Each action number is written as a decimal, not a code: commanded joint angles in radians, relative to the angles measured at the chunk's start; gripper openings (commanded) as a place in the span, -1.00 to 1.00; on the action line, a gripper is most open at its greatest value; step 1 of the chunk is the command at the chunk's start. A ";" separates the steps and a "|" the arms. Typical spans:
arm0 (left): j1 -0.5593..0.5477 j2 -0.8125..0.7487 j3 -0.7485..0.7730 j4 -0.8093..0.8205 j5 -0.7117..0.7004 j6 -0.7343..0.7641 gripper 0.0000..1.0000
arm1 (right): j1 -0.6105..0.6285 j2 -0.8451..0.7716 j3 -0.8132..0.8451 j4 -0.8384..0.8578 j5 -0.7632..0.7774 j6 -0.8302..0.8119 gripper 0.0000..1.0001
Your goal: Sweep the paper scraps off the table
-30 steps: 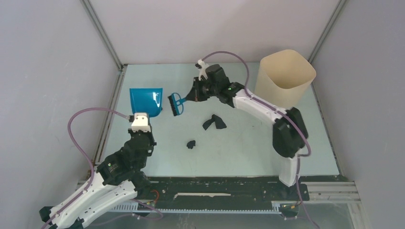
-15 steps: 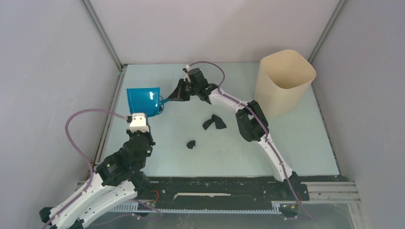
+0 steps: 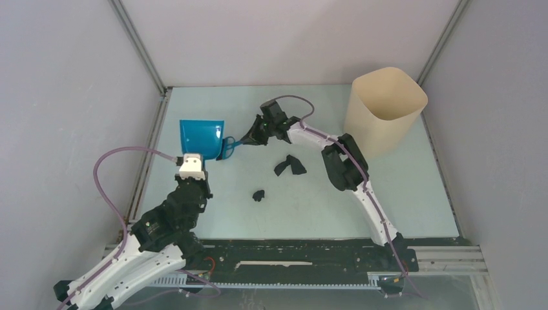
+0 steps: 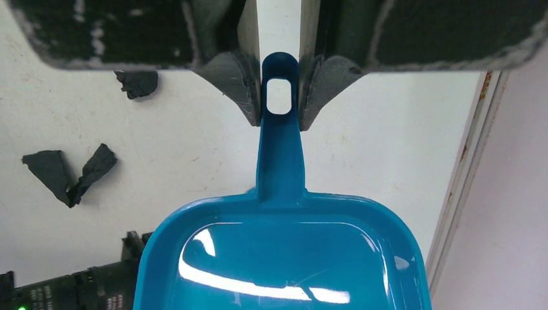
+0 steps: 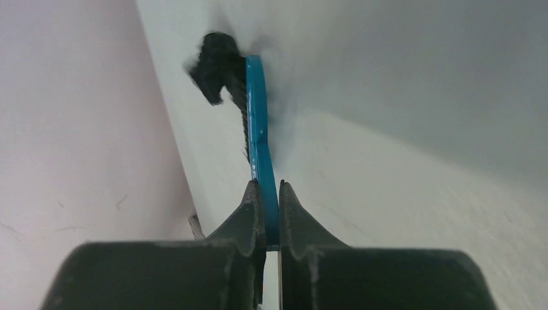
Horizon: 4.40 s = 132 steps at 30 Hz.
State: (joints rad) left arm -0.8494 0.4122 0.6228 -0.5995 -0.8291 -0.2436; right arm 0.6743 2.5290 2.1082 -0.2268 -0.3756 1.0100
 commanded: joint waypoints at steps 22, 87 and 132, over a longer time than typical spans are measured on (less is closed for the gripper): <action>0.004 0.177 0.331 -0.600 0.588 -0.476 -1.00 | -0.117 -0.864 -0.813 0.007 -0.033 -0.539 -1.00; -0.312 0.413 0.154 -0.731 0.662 -0.495 -1.00 | 0.028 -0.592 -0.505 -0.624 -0.051 -1.015 -1.00; -0.247 1.066 0.321 -0.286 0.719 -0.252 -1.00 | 0.053 -0.905 -0.607 -0.879 -0.027 -1.215 -1.00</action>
State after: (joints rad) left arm -1.1027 1.4517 0.9161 -0.9249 -0.0776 -0.5121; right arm 0.7422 1.7481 1.5200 -0.9539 -0.1471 -0.2287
